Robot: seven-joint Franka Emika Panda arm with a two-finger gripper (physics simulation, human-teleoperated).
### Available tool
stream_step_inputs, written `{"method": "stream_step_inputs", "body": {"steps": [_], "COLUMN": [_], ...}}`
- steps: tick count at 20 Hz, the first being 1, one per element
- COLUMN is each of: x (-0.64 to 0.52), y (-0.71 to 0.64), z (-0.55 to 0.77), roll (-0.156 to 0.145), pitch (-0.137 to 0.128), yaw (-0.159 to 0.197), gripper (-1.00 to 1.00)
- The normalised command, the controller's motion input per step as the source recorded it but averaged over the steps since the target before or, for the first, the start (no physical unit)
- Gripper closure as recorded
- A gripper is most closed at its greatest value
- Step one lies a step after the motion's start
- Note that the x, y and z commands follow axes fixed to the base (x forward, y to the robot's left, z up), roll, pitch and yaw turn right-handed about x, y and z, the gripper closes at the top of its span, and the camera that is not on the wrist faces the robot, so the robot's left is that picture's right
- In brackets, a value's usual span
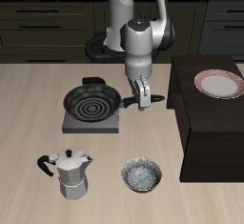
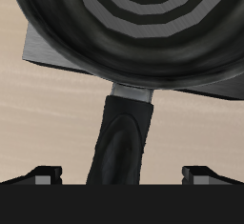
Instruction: Place the frypan on the top layer of the shelf
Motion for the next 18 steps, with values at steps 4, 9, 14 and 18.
{"method": "stream_step_inputs", "body": {"steps": [4,9,14,18], "x": [0.00,0.06,-0.05,0.02], "y": [0.12,-0.03,0.06,-0.03], "z": [-0.14,-0.25,-0.08,-0.03], "roll": [0.022,-0.005,0.015,-0.001], "pitch": [0.005,0.047,0.009,0.015], "yaw": [0.019,0.007,0.005,-0.010], "gripper": [-1.00,-1.00,-1.00,-1.00]}}
